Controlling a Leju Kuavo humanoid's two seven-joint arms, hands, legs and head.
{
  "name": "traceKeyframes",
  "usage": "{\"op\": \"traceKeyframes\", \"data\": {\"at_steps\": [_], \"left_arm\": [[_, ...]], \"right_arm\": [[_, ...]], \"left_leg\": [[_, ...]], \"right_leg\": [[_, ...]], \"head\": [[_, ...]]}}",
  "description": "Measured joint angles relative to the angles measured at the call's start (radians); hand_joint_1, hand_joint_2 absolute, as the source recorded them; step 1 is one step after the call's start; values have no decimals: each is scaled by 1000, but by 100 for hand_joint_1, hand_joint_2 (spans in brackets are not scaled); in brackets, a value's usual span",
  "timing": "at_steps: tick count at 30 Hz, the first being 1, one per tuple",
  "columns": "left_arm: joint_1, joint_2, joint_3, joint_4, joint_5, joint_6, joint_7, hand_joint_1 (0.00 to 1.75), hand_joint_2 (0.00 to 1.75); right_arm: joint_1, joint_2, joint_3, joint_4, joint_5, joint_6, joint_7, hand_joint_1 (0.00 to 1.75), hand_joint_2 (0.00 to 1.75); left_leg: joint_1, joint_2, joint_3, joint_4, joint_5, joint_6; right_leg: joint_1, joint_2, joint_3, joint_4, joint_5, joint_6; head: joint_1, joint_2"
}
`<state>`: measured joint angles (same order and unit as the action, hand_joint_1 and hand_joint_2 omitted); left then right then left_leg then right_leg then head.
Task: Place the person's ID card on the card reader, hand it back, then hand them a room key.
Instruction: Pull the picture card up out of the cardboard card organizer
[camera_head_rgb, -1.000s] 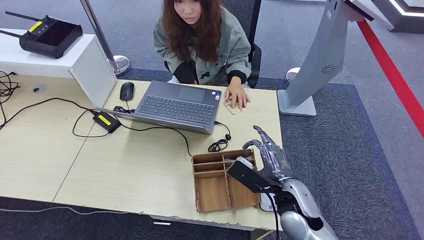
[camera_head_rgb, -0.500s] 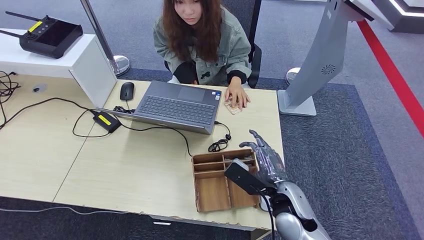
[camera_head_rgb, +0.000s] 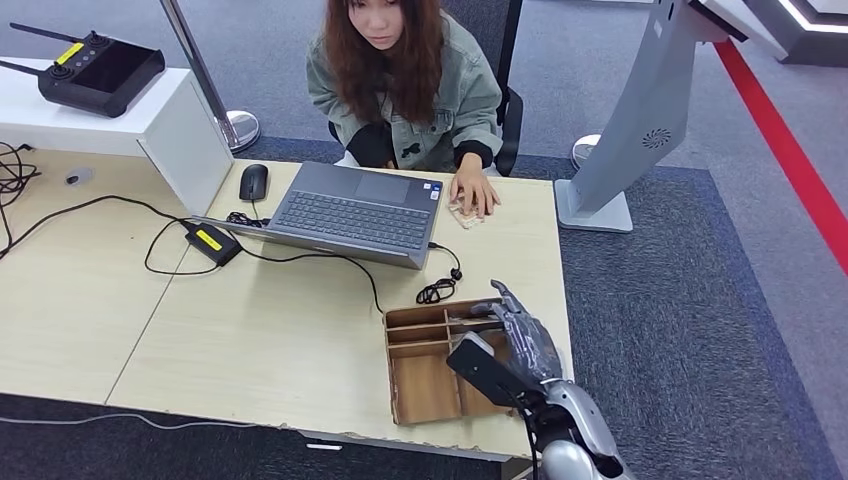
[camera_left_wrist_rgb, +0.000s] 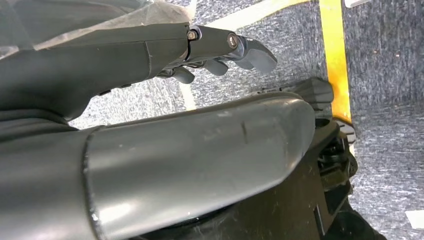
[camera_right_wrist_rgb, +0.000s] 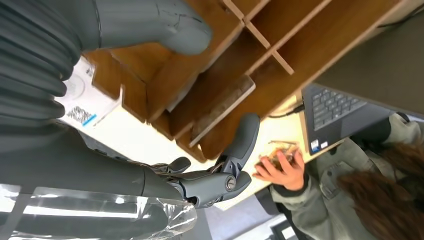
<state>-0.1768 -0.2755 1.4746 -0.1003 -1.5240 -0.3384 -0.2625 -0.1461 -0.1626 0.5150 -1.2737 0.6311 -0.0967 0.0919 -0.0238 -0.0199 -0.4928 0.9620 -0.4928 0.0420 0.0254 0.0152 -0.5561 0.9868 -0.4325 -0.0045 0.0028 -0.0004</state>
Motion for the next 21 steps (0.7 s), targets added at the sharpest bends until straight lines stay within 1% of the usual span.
{"op": "traceKeyframes", "data": {"at_steps": [11,17,19,21], "left_arm": [[0,6,11,0,0,-3,0,0,0],[0,7,20,0,0,-6,-2,0,0],[0,6,22,0,0,-8,-17,0,0],[-2,4,23,0,0,-13,-56,0,0]], "right_arm": [[-7,20,11,60,-31,-28,-8,65,175],[-11,24,12,72,-33,-35,-8,73,175],[-15,24,12,74,-25,-37,-5,75,175],[-26,23,13,68,-5,-29,14,78,175]], "left_leg": [[0,0,1,0,0,0],[0,0,1,0,0,0],[0,0,1,0,0,0],[0,0,1,0,0,0]], "right_leg": [[0,0,1,0,0,0],[0,0,1,0,0,0],[0,0,1,0,0,0],[0,0,1,0,0,0]], "head": [[0,0],[0,0],[0,0],[0,0]]}}
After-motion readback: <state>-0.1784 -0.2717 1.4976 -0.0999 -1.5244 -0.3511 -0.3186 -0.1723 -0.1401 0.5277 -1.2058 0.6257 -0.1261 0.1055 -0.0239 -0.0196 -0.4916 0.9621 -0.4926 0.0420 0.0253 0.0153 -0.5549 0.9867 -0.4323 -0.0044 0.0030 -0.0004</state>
